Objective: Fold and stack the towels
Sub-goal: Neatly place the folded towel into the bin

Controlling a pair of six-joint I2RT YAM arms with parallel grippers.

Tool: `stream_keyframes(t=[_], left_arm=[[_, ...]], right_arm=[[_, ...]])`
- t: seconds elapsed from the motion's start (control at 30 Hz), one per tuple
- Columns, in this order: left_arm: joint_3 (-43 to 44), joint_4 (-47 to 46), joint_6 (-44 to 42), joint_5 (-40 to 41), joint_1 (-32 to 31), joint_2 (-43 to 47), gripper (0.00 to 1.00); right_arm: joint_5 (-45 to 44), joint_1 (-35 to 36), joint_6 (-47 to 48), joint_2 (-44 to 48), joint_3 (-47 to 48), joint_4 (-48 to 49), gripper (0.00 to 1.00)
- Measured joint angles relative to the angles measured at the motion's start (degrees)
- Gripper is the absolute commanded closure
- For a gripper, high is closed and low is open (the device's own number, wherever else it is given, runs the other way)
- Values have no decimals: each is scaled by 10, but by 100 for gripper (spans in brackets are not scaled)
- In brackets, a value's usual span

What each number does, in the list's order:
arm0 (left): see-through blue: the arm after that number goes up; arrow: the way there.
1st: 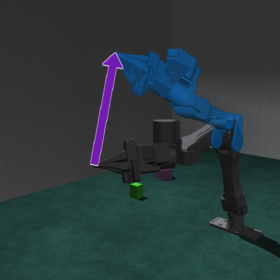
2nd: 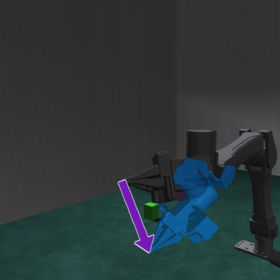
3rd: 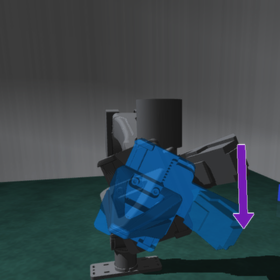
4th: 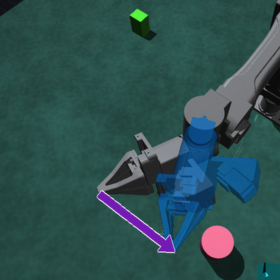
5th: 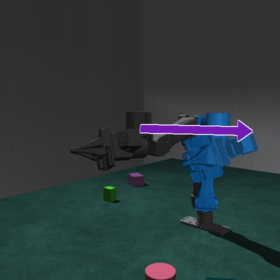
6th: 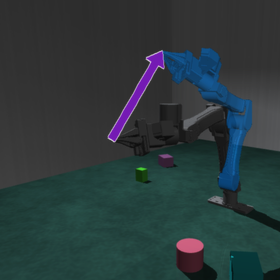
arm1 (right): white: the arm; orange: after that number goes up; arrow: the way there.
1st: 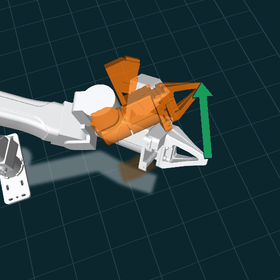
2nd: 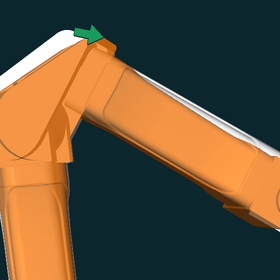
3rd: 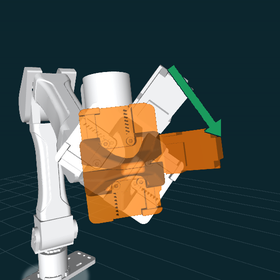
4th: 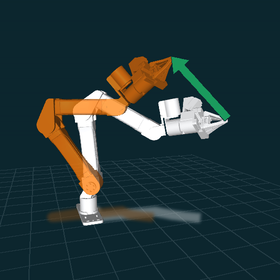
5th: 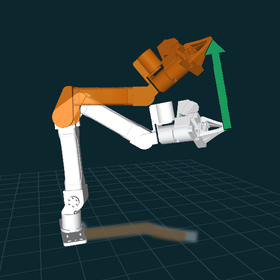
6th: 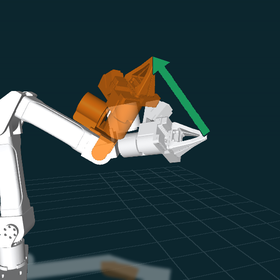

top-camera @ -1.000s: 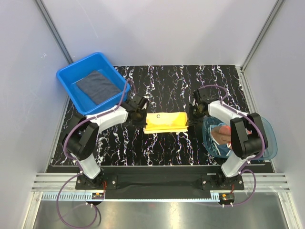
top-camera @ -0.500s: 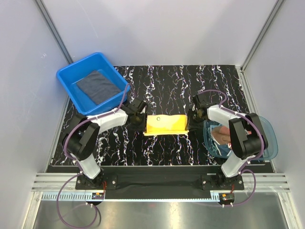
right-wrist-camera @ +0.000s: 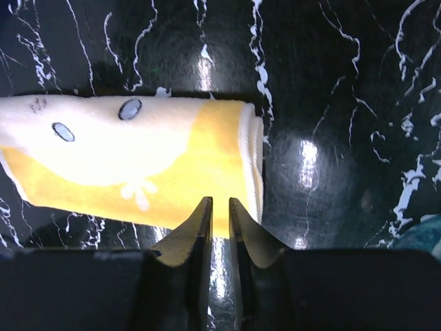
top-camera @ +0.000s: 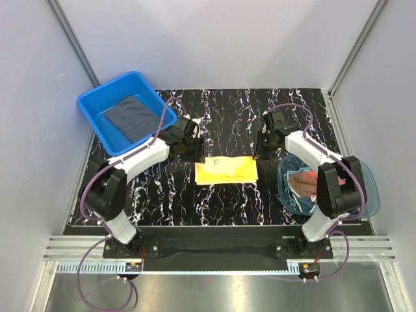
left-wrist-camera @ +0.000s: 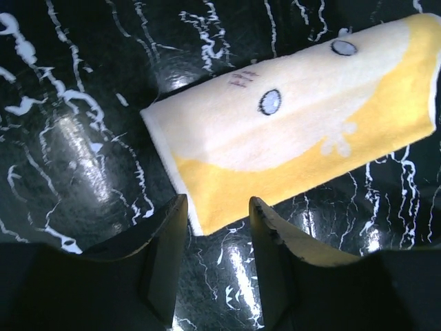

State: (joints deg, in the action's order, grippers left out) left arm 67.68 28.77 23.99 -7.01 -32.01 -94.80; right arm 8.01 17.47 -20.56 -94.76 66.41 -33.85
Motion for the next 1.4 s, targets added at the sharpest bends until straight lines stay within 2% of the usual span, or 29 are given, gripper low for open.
stream_keyframes(t=[0.23, 0.4, 0.5, 0.57, 0.73, 0.8, 0.83, 0.87, 0.9, 0.93, 0.97, 1.2, 1.33, 1.4], left_arm=[[-2, -34, -20, -30, 0, -73, 57], [-8, -33, -26, -29, 1, -95, 57], [-14, -36, -30, -27, 1, -85, 49], [-16, -27, -32, -20, 1, -68, 43], [-16, -11, -31, 6, 3, -1, 38], [-26, -26, -27, 2, 7, 16, 38], [-35, -35, -23, -2, 9, 19, 38], [-45, -45, -18, -5, 11, 21, 38], [-57, -55, -13, -10, 13, 20, 38], [-72, -63, -5, -14, 14, 16, 38], [-84, -70, 1, -17, 16, 13, 38], [-134, -110, 42, -19, 17, -17, 41], [-134, -150, 60, -23, 17, -30, 46], [-134, -166, 69, -25, 17, -36, 52]], right_arm=[[1, 0, 10, -75, 13, 49, 84], [0, 0, 15, -121, 13, 74, 83], [-1, 0, 17, -120, 13, 86, 80], [-3, 0, 19, -117, 13, 89, 75], [-5, 0, 25, -83, 12, 78, 61], [-4, 0, 26, -53, 12, 71, 51], [-3, 0, 26, -36, 12, 70, 42], [-1, 0, 26, -19, 12, 70, 28], [1, 0, 25, -3, 12, 69, 26], [2, 0, 28, 13, 12, 70, 20], [5, 0, 29, 27, 12, 69, 2], [7, 0, 30, 71, 9, 69, 0], [7, 0, 30, 79, -1, 66, 0], [7, 0, 31, 84, -6, 62, 0]])
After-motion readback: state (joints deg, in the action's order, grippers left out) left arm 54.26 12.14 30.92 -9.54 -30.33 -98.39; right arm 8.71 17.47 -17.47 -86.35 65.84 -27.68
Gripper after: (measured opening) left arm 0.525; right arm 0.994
